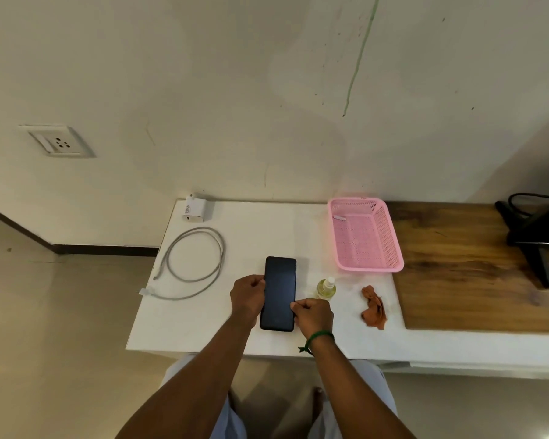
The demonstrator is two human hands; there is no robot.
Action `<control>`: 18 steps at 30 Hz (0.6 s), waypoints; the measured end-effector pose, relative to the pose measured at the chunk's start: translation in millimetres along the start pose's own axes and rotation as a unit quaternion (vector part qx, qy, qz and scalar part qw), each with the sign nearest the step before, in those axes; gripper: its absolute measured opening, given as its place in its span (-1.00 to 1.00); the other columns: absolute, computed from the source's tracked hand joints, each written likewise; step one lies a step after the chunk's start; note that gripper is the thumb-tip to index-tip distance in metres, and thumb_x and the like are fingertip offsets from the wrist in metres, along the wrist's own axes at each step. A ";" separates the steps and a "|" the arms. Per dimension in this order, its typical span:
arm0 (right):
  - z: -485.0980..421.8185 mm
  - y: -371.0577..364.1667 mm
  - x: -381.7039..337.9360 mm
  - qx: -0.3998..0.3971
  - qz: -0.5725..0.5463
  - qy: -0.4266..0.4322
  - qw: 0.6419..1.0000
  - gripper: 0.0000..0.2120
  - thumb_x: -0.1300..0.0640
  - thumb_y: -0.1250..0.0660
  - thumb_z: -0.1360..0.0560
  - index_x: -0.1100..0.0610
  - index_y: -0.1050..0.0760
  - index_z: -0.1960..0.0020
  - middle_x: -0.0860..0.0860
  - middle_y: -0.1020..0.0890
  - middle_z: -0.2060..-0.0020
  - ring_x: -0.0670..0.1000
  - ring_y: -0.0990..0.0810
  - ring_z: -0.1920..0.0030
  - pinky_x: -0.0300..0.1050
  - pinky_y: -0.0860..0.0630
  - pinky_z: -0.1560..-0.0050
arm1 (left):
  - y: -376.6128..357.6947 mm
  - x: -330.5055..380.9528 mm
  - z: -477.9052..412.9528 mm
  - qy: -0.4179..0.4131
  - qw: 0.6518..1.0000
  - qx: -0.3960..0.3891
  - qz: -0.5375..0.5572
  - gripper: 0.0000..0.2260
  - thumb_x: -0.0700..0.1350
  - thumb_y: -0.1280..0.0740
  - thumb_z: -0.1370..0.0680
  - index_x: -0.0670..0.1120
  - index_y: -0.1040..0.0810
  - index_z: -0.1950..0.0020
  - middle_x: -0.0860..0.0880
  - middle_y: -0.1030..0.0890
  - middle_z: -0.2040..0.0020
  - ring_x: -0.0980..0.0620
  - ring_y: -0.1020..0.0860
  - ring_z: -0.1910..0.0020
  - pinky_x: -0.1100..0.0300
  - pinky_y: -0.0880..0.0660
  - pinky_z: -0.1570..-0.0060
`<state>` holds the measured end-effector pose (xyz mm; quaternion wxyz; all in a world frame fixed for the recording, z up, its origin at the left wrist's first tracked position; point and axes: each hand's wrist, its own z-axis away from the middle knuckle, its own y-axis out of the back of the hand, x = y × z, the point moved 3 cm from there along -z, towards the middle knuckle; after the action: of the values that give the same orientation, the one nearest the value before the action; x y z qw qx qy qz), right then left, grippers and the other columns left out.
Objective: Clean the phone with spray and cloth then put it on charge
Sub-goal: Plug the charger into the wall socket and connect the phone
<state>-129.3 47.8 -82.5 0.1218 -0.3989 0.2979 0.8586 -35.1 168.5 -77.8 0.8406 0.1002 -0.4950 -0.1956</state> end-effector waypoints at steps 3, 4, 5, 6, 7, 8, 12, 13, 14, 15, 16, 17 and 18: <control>-5.2 0.0 1.0 0.010 0.024 0.003 1.000 -0.89 0.16 -0.40 -0.43 0.20 -0.66 0.18 0.10 -0.68 0.26 0.08 -0.63 0.20 -0.15 -0.55 0.05 | -1.4 1.6 -2.5 -0.019 0.999 0.005 -0.050 -0.81 -0.20 -0.27 -0.56 -0.11 -0.69 0.01 0.03 -0.62 0.18 -0.01 -0.57 0.12 0.16 -0.53 0.13; -6.5 -0.1 1.4 0.011 0.030 0.003 0.999 -0.88 0.16 -0.40 -0.42 0.20 -0.66 0.17 0.10 -0.69 0.25 0.08 -0.63 0.19 -0.14 -0.55 0.04 | -1.8 1.8 -3.1 -0.023 0.998 0.006 -0.061 -0.82 -0.20 -0.28 -0.56 -0.12 -0.69 0.03 0.05 -0.60 0.24 -0.01 -0.57 0.13 0.15 -0.54 0.13; -7.5 -0.4 2.1 0.011 0.035 0.002 0.999 -0.88 0.16 -0.40 -0.42 0.21 -0.66 0.16 0.10 -0.69 0.23 0.08 -0.63 0.18 -0.15 -0.54 0.05 | -1.9 1.4 -3.3 -0.027 0.997 0.006 -0.076 -0.82 -0.21 -0.28 -0.56 -0.14 -0.69 0.04 0.07 -0.57 0.29 0.00 -0.55 0.15 0.16 -0.52 0.13; -8.1 -0.9 2.6 0.010 0.040 0.002 0.999 -0.87 0.15 -0.40 -0.42 0.21 -0.66 0.15 0.10 -0.69 0.23 0.08 -0.63 0.17 -0.18 -0.52 0.07 | -1.5 0.8 -3.7 -0.031 0.995 0.008 -0.093 -0.82 -0.21 -0.28 -0.56 -0.17 -0.69 0.05 0.10 -0.54 0.32 0.01 -0.53 0.16 0.19 -0.46 0.13; -8.5 -1.4 2.8 0.008 0.046 0.002 0.999 -0.87 0.15 -0.40 -0.42 0.21 -0.67 0.15 0.10 -0.69 0.23 0.07 -0.63 0.17 -0.21 -0.49 0.10 | -0.8 -0.1 -3.9 -0.035 0.994 0.011 -0.107 -0.82 -0.21 -0.29 -0.56 -0.18 -0.69 0.05 0.09 -0.53 0.32 0.03 -0.51 0.17 0.23 -0.41 0.14; -8.7 -1.6 2.9 0.008 0.051 0.004 0.999 -0.86 0.15 -0.39 -0.42 0.21 -0.67 0.15 0.11 -0.69 0.23 0.07 -0.63 0.17 -0.23 -0.46 0.12 | -0.2 -1.0 -4.7 -0.037 0.992 0.013 -0.116 -0.82 -0.20 -0.29 -0.56 -0.17 -0.70 0.06 0.07 -0.54 0.29 0.04 -0.50 0.17 0.26 -0.37 0.13; -11.0 -2.1 2.0 0.012 0.070 0.009 0.997 -0.86 0.15 -0.40 -0.43 0.22 -0.66 0.17 0.12 -0.69 0.26 0.04 -0.58 0.26 -0.29 -0.36 0.21 | 0.5 -4.1 -9.7 -0.036 0.988 0.005 -0.147 -0.77 -0.18 -0.30 -0.55 -0.01 -0.59 0.28 0.03 -0.55 0.28 0.02 -0.50 0.16 0.27 -0.34 0.13; -11.8 -2.4 1.8 0.013 0.078 0.011 0.997 -0.85 0.14 -0.40 -0.42 0.22 -0.66 0.18 0.12 -0.69 0.27 0.02 -0.56 0.28 -0.30 -0.35 0.25 | 0.0 -5.0 -10.9 -0.035 0.987 0.005 -0.155 -0.79 -0.18 -0.30 -0.56 -0.04 -0.63 0.25 -0.01 -0.59 0.24 0.00 -0.52 0.13 0.27 -0.34 0.12; -12.7 -3.0 1.7 0.014 0.087 0.013 0.996 -0.85 0.14 -0.40 -0.42 0.23 -0.66 0.20 0.12 -0.69 0.27 0.01 -0.55 0.29 -0.31 -0.34 0.32 | -0.1 -5.0 -11.5 -0.036 0.986 0.008 -0.160 -0.82 -0.18 -0.30 -0.56 -0.10 -0.68 0.15 -0.05 -0.65 0.16 -0.02 -0.56 0.08 0.28 -0.34 0.10; -13.7 -3.8 1.7 0.015 0.095 0.015 0.995 -0.84 0.14 -0.40 -0.42 0.23 -0.66 0.21 0.12 -0.69 0.28 0.00 -0.55 0.30 -0.33 -0.31 0.39 | 0.0 -4.9 -12.3 -0.038 0.985 0.013 -0.166 -0.83 -0.17 -0.30 -0.56 -0.15 -0.70 0.05 -0.08 -0.68 0.07 -0.04 -0.58 0.02 0.29 -0.34 0.09; -14.6 -4.5 1.9 0.016 0.099 0.016 0.995 -0.84 0.14 -0.41 -0.42 0.23 -0.66 0.22 0.12 -0.69 0.28 0.01 -0.56 0.30 -0.36 -0.30 0.41 | 0.1 -4.2 -12.5 -0.041 0.984 0.017 -0.175 -0.82 -0.17 -0.30 -0.56 -0.17 -0.69 -0.01 -0.08 -0.69 0.01 -0.06 -0.59 -0.02 0.29 -0.34 0.08; -15.4 -5.2 1.9 0.016 0.102 0.015 0.995 -0.84 0.14 -0.41 -0.41 0.23 -0.66 0.23 0.12 -0.69 0.28 0.03 -0.58 0.28 -0.34 -0.31 0.39 | 0.6 -3.7 -12.7 -0.045 0.982 0.018 -0.183 -0.81 -0.16 -0.30 -0.57 -0.17 -0.69 -0.03 -0.09 -0.68 -0.02 -0.06 -0.59 -0.05 0.30 -0.34 0.08; -16.0 -5.9 2.4 0.017 0.104 0.014 0.994 -0.85 0.14 -0.42 -0.41 0.23 -0.66 0.23 0.11 -0.69 0.28 0.05 -0.60 0.26 -0.31 -0.33 0.34 | 1.1 -3.6 -13.3 -0.047 0.981 0.018 -0.189 -0.81 -0.16 -0.30 -0.57 -0.15 -0.68 -0.05 -0.08 -0.68 -0.04 -0.06 -0.59 -0.07 0.30 -0.34 0.07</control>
<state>-118.5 42.7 -94.8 0.0343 -0.3759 0.3537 0.8558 -24.9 170.6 -86.7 0.7625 0.1972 -0.5096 -0.3464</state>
